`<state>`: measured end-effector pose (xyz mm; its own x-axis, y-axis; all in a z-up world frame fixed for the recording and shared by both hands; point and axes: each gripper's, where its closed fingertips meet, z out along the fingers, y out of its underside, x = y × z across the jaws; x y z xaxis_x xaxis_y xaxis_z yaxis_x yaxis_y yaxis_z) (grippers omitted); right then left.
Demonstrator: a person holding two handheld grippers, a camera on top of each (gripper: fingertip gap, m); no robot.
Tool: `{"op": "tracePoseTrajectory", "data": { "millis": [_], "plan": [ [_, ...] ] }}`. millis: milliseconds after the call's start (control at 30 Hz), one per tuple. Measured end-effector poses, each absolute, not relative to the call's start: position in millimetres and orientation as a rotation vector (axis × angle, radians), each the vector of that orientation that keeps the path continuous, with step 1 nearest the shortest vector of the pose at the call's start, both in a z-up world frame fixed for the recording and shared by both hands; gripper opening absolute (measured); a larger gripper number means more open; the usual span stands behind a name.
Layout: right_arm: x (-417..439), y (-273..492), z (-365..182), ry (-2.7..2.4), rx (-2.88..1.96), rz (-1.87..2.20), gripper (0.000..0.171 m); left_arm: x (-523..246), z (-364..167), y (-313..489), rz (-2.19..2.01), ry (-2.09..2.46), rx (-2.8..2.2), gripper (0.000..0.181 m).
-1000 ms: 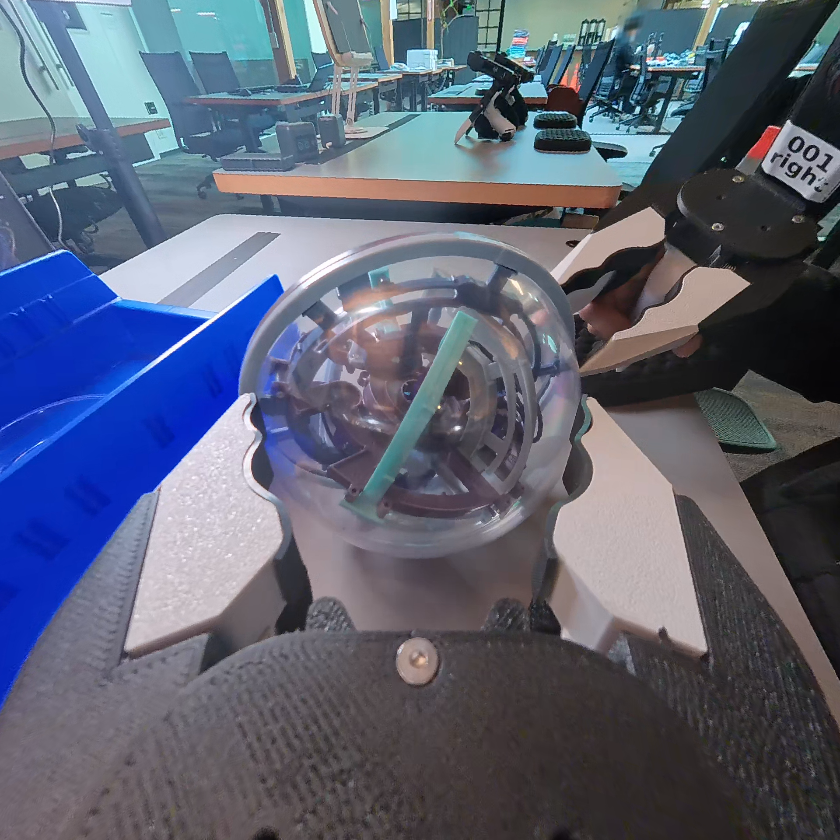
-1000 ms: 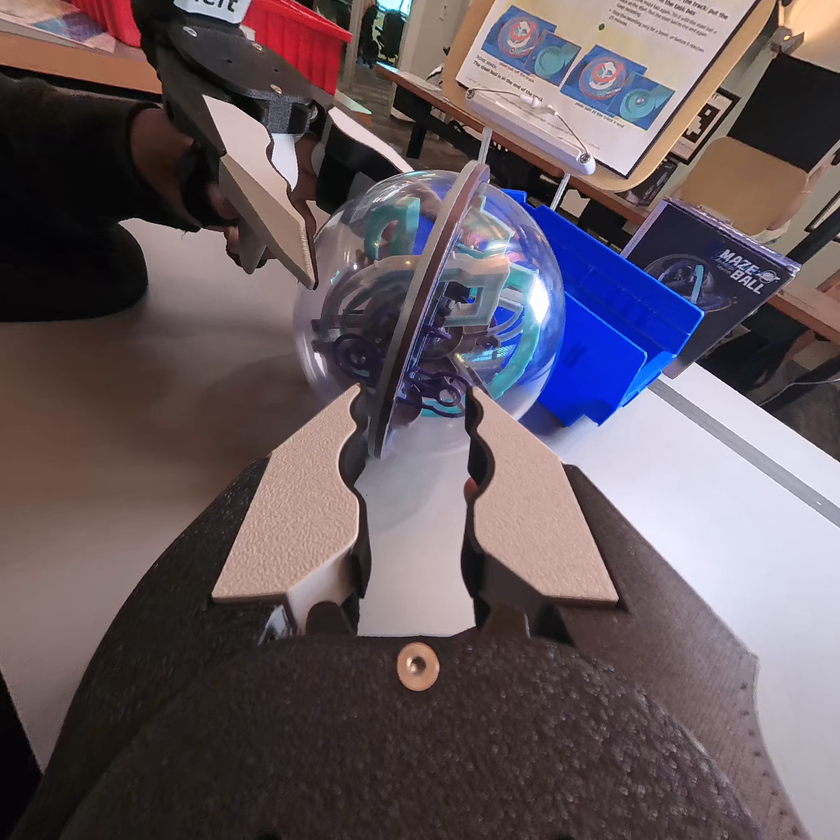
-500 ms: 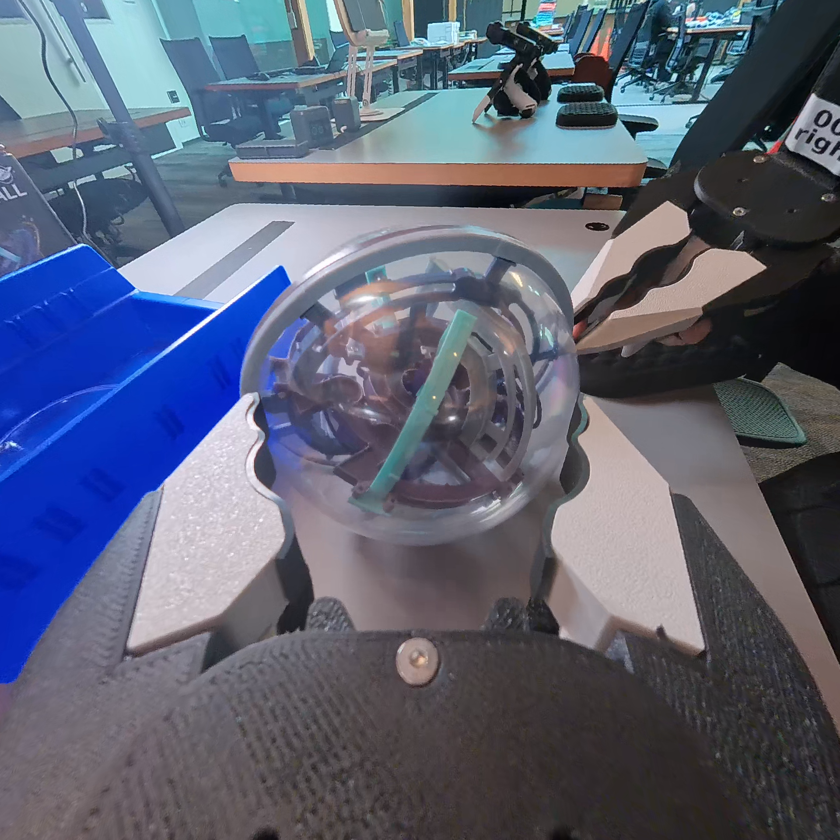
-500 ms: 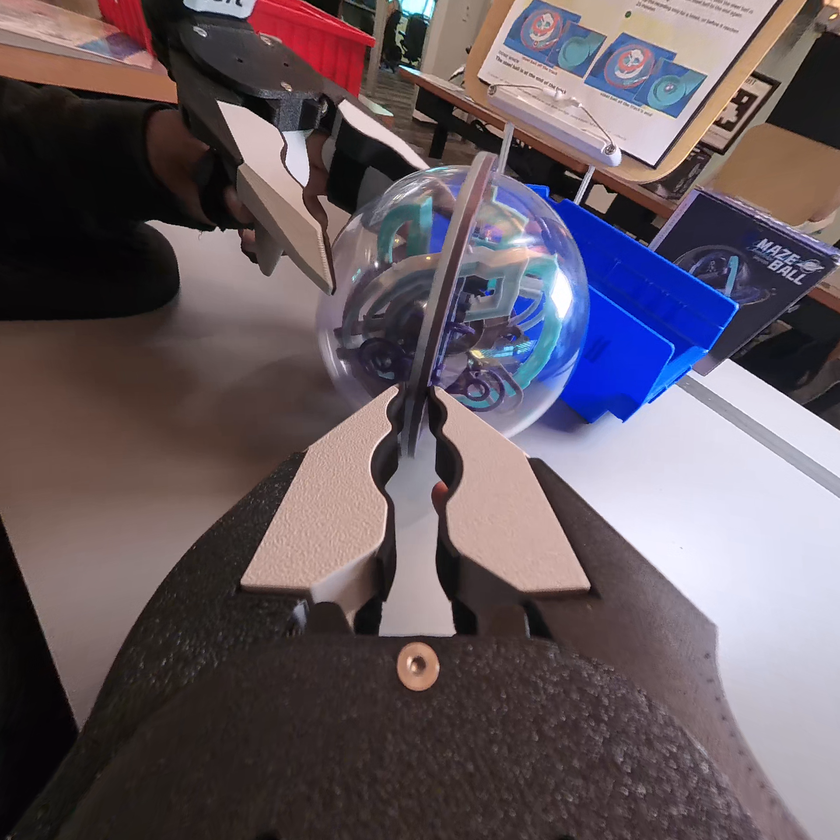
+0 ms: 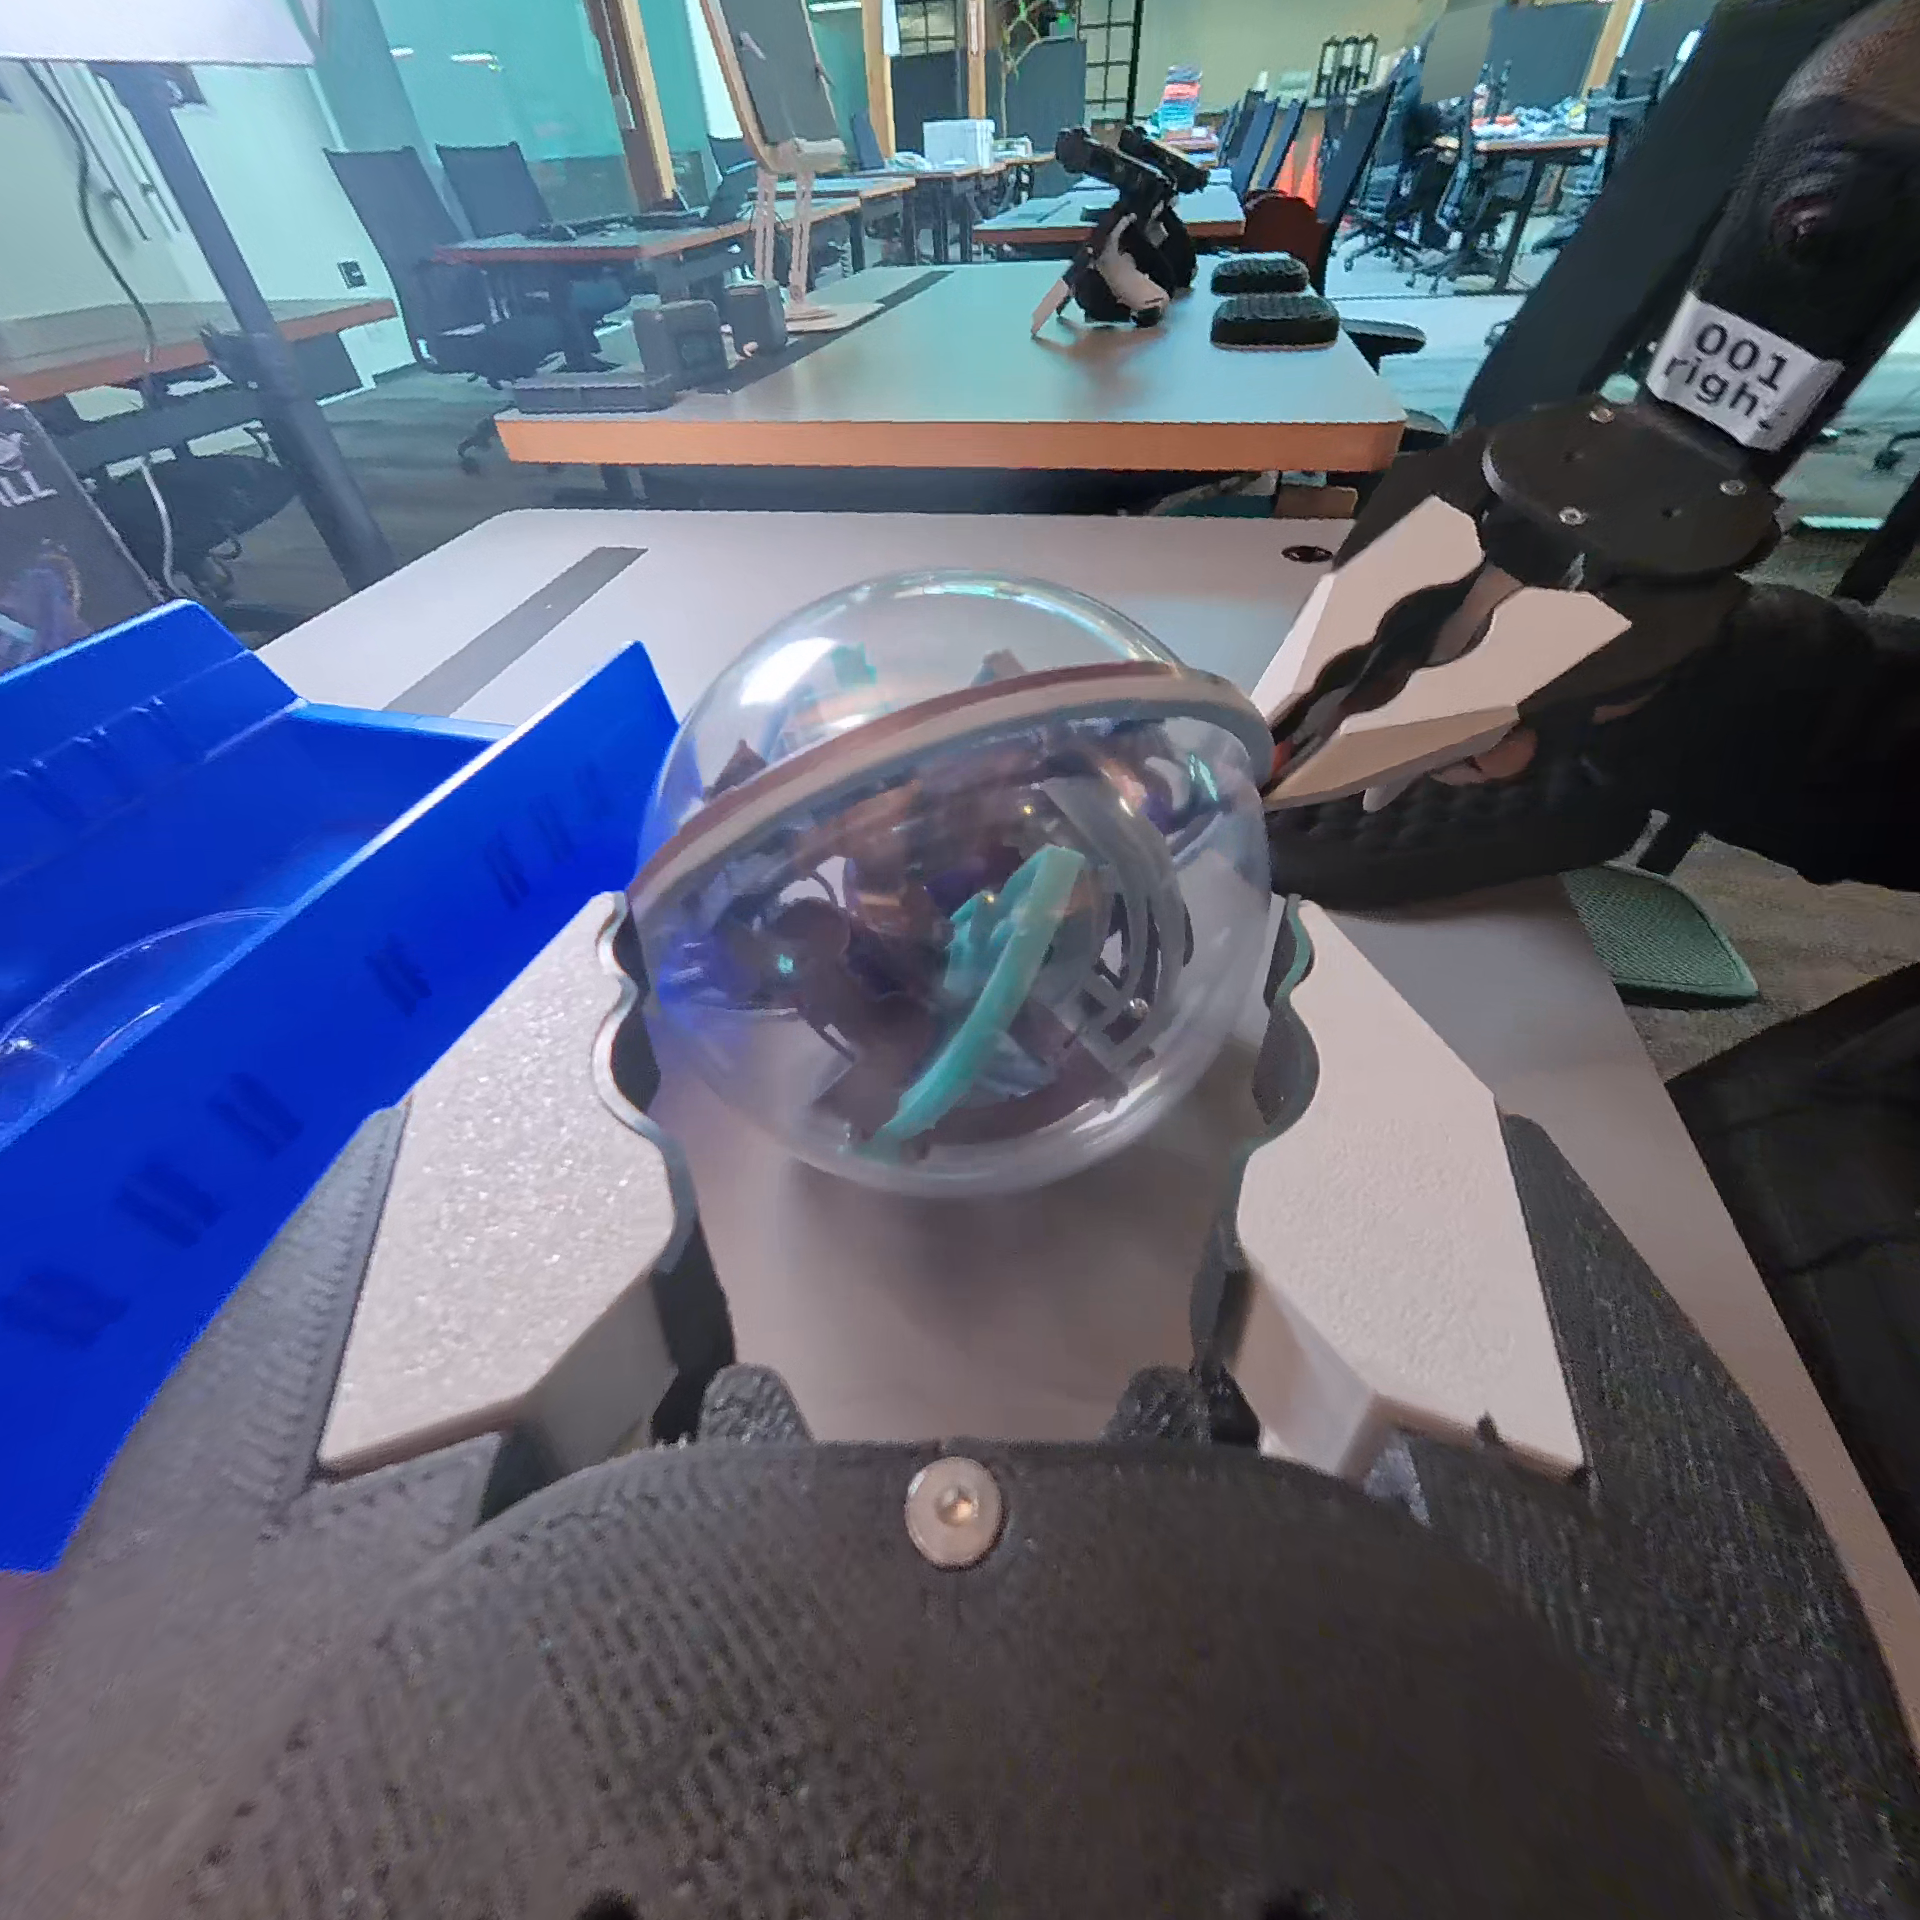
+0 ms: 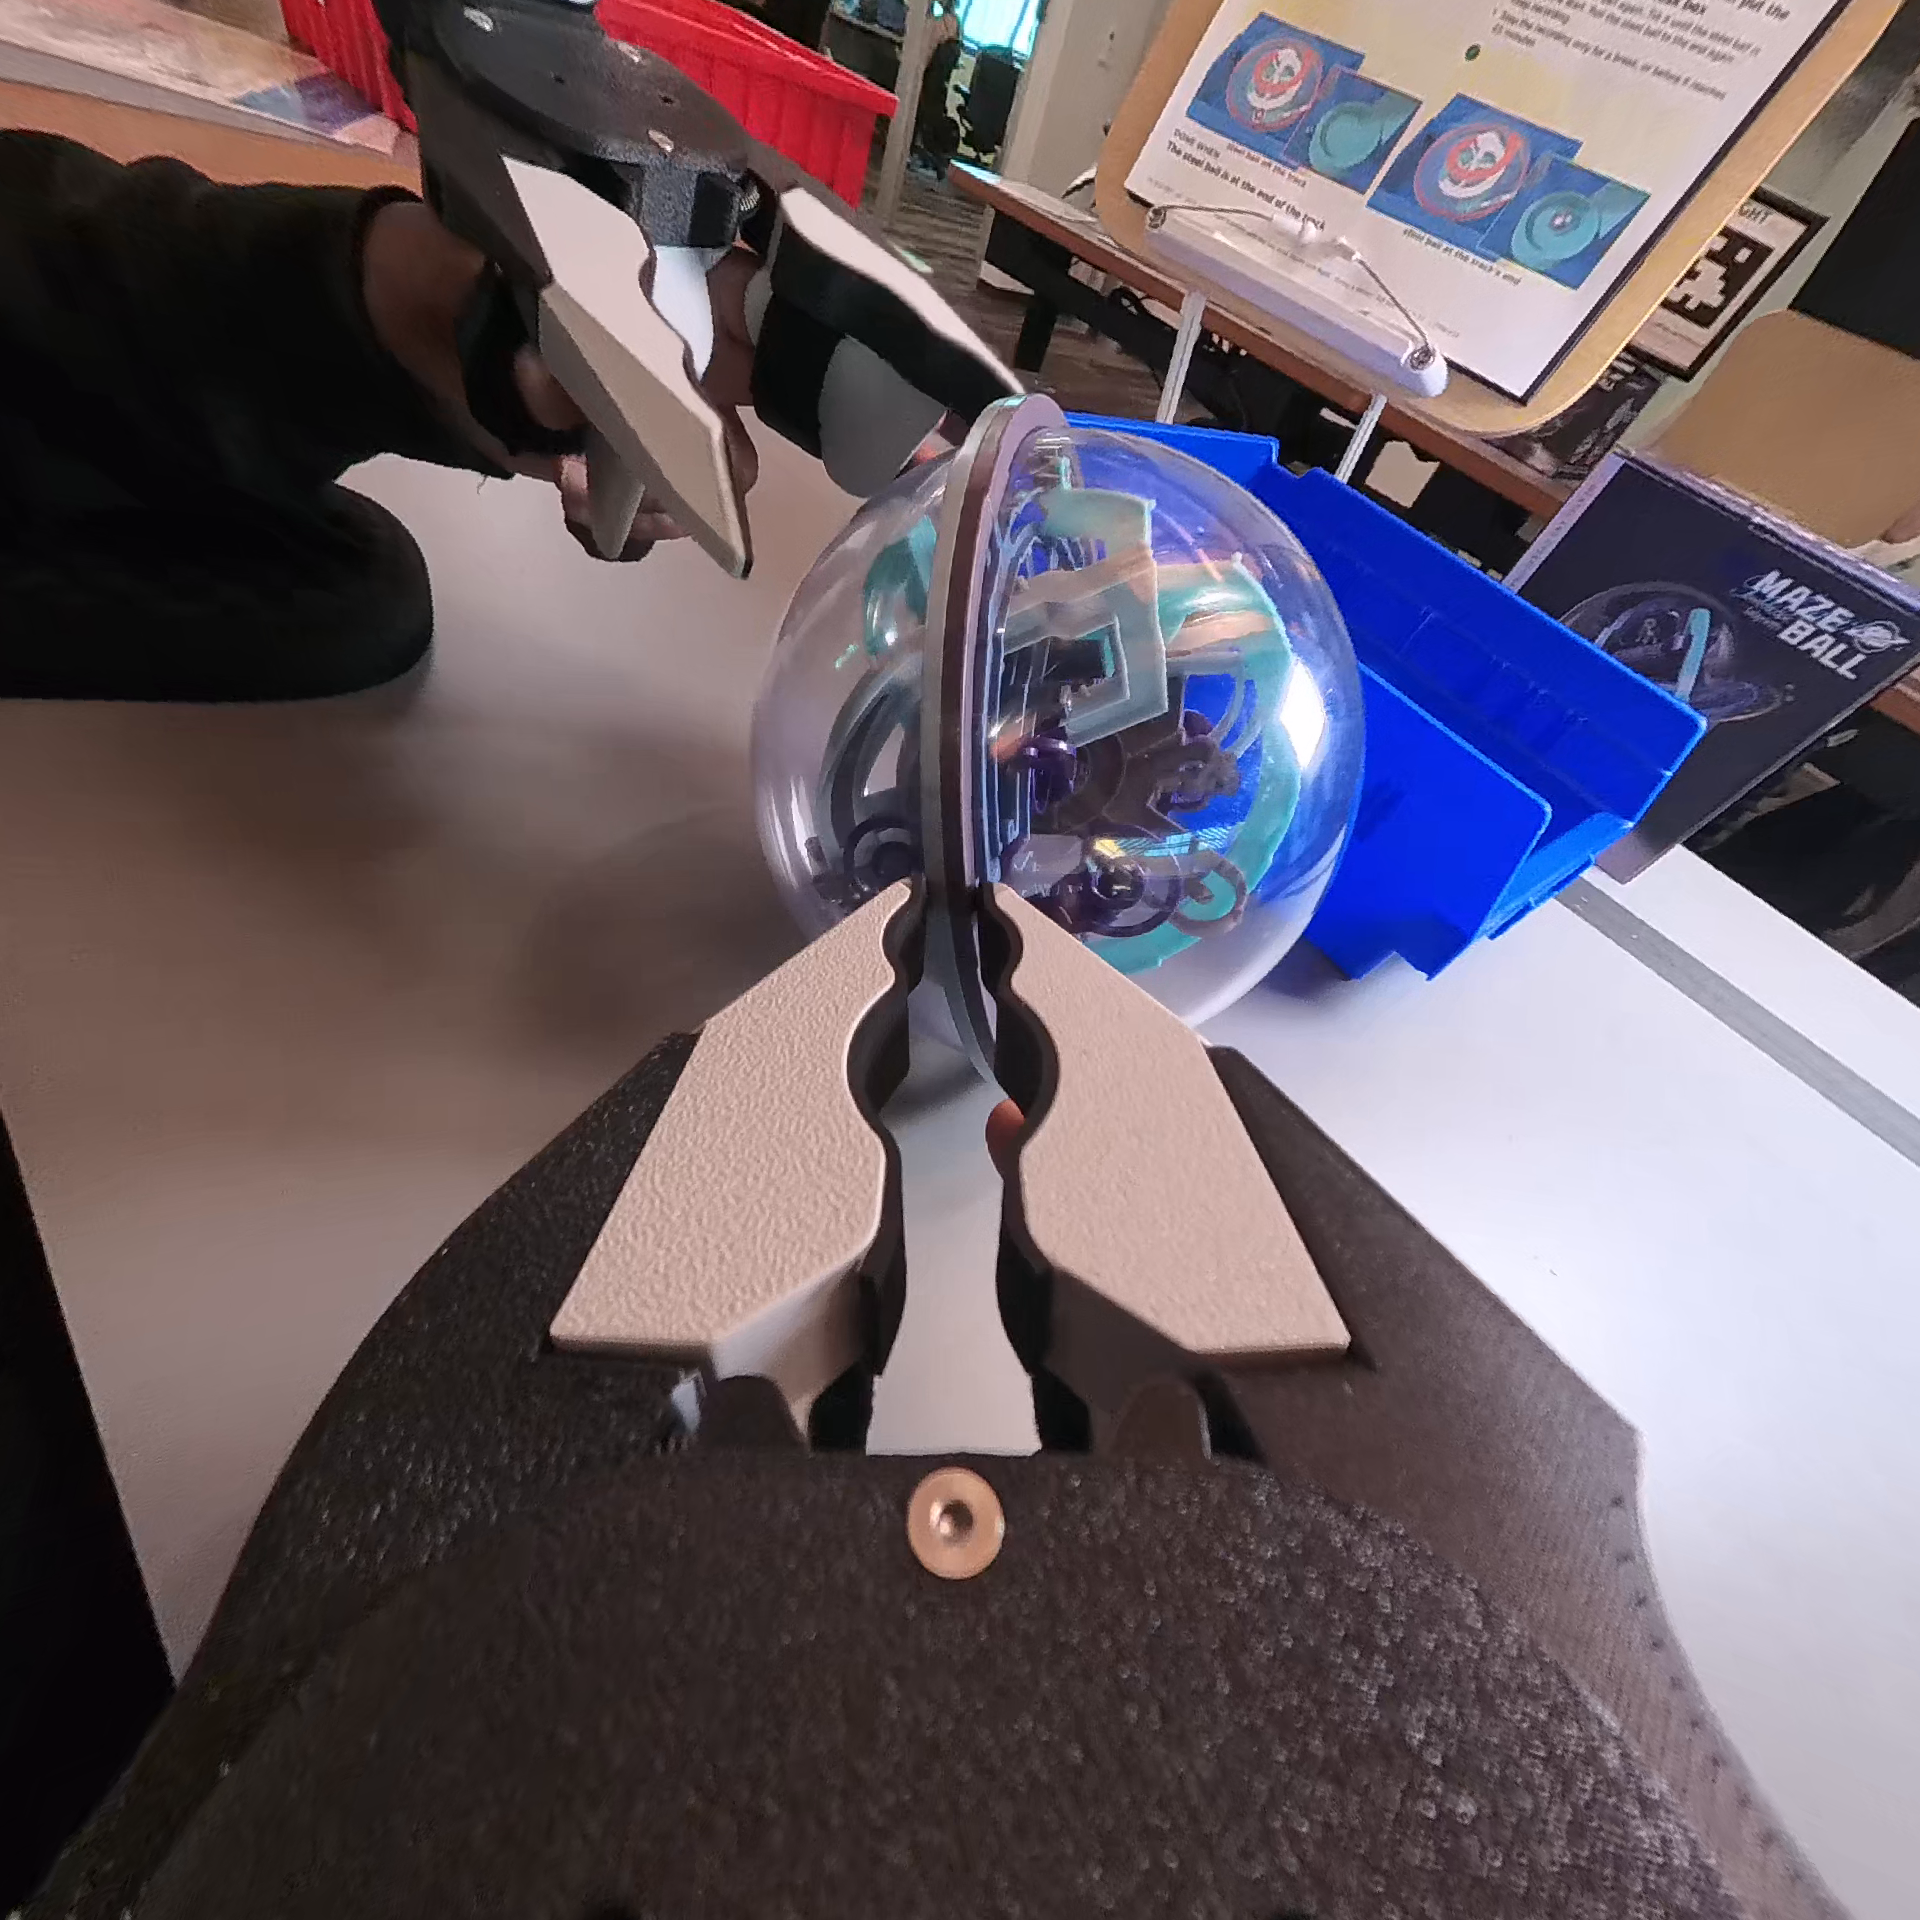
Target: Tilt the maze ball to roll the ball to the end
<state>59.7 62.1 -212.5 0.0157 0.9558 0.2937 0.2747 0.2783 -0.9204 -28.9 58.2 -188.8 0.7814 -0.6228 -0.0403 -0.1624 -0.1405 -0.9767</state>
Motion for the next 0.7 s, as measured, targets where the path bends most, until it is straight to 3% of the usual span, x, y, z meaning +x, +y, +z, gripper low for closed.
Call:
{"op": "tracePoseTrajectory", "data": {
  "millis": [500,700],
  "plan": [
    [59,52,-214,-1.539,-1.146,0.923,0.007,-36,-191,43,-0.387,0.758,-1.7,0.067],
    [57,44,-208,-1.522,-1.119,1.028,0.0,-30,-199,34,-0.333,0.866,-1.699,0.022]
  ]
}}
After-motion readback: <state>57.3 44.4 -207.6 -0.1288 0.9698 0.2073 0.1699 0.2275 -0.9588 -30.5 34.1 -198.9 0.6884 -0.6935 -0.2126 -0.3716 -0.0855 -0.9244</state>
